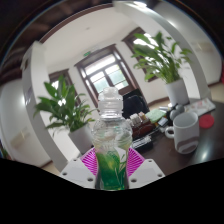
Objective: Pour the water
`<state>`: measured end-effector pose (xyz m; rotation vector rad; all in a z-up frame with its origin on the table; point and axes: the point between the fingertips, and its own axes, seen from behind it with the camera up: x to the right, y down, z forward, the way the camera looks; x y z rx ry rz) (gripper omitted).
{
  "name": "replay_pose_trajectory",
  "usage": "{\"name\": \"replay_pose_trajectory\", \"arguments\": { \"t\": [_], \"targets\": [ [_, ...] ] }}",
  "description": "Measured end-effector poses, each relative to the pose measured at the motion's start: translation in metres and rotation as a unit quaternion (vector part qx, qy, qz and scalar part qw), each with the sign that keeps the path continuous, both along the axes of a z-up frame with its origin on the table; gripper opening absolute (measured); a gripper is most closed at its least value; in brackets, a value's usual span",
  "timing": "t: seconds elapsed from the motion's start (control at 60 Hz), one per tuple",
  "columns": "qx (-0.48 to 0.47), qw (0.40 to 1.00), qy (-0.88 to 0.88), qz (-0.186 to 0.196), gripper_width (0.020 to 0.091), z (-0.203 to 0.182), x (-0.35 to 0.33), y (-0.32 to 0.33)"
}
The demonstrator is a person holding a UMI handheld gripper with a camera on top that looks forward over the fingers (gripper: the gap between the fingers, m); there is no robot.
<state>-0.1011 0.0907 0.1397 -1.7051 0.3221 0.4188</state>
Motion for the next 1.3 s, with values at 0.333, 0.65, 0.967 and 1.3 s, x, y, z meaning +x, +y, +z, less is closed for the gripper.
{"name": "replay_pose_trajectory", "arguments": {
  "t": [0.333,0.65,0.967,1.3],
  "targets": [
    [0.008,0.864,0.498,-0.079,0.0326,0.012,0.052,0.029],
    [0.051,0.682,0.724,-0.090,0.0326,0.056,0.100,0.047],
    [0.038,0.614,0.782,-0.096,0.0329,0.046,0.116,0.050],
    [0.031,0.832,0.551,-0.058,0.0341,0.071,0.097,0.041]
  ]
}}
